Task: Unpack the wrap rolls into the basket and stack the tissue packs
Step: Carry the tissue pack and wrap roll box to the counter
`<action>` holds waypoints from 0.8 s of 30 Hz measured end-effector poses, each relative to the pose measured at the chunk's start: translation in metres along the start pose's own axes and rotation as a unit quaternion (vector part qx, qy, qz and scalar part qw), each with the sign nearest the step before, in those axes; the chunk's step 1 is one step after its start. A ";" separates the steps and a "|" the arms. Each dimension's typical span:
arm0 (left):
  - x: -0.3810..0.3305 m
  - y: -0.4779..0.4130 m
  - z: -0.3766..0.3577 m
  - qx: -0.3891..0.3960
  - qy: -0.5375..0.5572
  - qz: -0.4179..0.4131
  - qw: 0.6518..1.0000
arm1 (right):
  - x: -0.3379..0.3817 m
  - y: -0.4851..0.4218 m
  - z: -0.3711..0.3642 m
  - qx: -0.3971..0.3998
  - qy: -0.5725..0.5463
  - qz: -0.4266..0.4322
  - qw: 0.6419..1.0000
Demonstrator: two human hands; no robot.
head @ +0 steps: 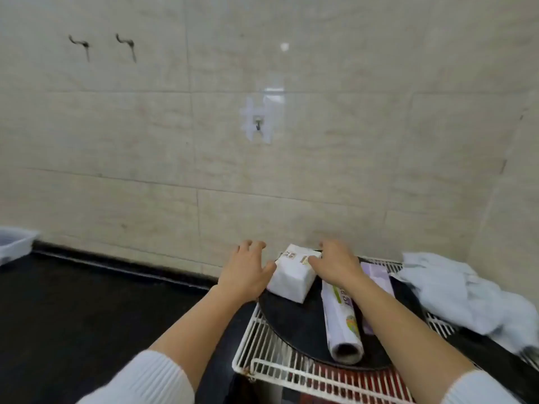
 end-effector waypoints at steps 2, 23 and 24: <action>-0.008 -0.009 -0.022 0.037 -0.006 -0.007 0.999 | -0.015 0.000 -0.002 0.013 -0.013 -0.013 1.000; 0.001 -0.047 -0.074 0.110 0.135 0.067 0.982 | -0.035 0.014 -0.034 0.068 0.104 -0.088 0.988; 0.006 -0.048 -0.066 0.100 0.161 0.068 0.980 | -0.033 0.013 -0.030 0.056 0.076 -0.088 0.992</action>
Point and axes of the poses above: each hand's wrist, its own y-axis away from the middle knuckle, its own z-axis out of the back of the hand, x = y × z, the point moved 5 cm from there along -y, towards the middle knuckle, and after that the axes turned 8 degrees about z, right-handed, at the moved point
